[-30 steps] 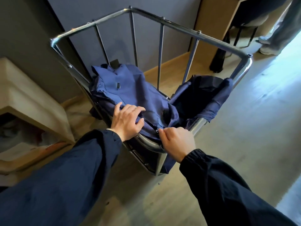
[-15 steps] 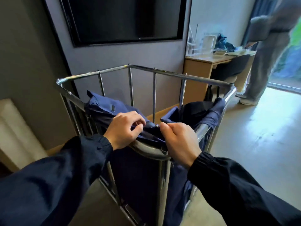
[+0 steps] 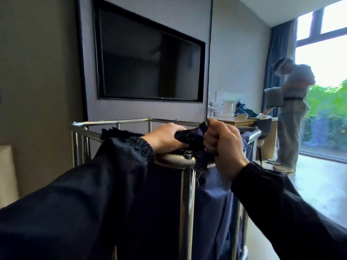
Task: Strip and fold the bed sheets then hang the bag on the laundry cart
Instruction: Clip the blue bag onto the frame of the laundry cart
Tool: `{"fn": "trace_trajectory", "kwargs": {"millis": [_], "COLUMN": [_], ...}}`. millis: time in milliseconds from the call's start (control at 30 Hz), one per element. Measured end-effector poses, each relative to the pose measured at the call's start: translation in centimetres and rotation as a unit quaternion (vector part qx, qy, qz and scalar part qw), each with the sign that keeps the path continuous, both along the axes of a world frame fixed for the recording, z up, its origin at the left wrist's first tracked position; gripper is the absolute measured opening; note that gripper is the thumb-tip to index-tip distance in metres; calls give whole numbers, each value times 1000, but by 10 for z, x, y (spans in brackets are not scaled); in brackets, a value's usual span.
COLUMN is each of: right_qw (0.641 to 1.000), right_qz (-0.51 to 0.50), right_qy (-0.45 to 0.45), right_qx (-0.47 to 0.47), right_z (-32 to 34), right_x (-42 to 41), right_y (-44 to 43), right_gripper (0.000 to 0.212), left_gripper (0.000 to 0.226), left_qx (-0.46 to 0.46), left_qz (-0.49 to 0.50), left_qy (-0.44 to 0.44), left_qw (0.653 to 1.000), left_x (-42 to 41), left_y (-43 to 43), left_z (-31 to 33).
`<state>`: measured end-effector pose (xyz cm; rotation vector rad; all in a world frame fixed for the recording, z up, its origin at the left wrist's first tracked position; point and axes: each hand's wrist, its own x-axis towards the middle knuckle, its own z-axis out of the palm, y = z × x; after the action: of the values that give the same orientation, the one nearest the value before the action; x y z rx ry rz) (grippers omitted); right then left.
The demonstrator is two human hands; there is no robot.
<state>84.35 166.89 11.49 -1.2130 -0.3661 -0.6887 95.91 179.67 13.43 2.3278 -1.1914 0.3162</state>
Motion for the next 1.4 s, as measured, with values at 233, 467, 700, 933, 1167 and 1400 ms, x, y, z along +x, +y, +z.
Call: {"fn": "trace_trajectory", "kwargs": {"millis": [233, 467, 700, 933, 1167, 1400], "right_qw": [1000, 947, 912, 897, 802, 803], "right_qz": [12, -182, -276, -322, -491, -475], "right_qy": [-2, -37, -75, -103, -178, -180], "right_qx": [-28, -262, -295, -286, -290, -313], "right_z": [-4, -18, -29, -34, -49, -47], "right_x": [-1, -6, -16, -31, -23, 0], "right_y": [-9, -21, -26, -30, -6, 14], "right_gripper": [49, 47, 33, 30, 29, 30], "left_gripper": [23, 19, 35, 62, 38, 47], "left_qx": [5, -262, -210, -213, -236, -268], "left_qz": [64, 89, 66, 55, 71, 66], "left_qy": [-91, -192, -189, -169, -168, -207], "left_qw": [994, 941, 957, 961, 955, 938], "left_x": [6, -2, -37, -61, -78, -45], "left_y": [-25, -14, -17, -11, 1, 21], "left_z": [3, 2, -3, -19, -45, -52]}}
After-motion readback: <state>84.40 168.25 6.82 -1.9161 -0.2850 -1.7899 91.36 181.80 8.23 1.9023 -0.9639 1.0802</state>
